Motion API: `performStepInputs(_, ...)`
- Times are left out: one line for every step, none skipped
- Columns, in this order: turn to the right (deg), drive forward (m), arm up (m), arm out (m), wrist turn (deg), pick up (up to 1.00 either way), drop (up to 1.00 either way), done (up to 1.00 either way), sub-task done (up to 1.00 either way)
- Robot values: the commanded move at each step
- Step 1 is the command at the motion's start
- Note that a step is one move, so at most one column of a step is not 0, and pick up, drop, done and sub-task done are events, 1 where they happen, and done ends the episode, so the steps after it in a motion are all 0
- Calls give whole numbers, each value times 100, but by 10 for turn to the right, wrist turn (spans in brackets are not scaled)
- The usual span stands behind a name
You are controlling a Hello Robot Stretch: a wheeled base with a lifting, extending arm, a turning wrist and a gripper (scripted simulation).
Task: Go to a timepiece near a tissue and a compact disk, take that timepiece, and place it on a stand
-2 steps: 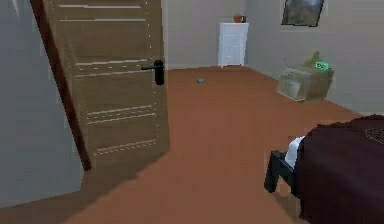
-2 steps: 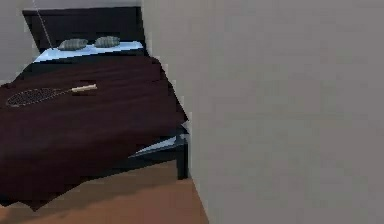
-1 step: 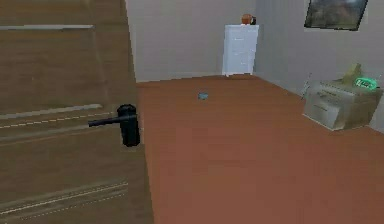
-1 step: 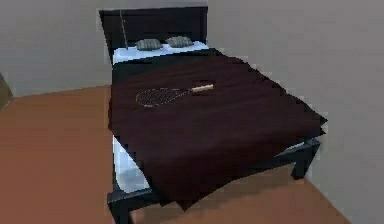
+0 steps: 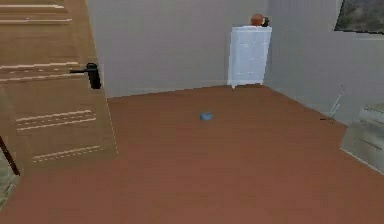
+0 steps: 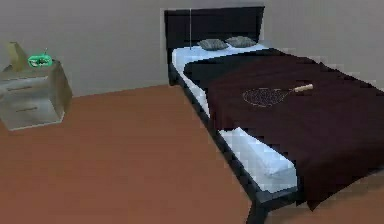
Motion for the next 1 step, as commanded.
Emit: performStepInputs(240, 0, 0, 0, 0, 0, 0, 0, 0)
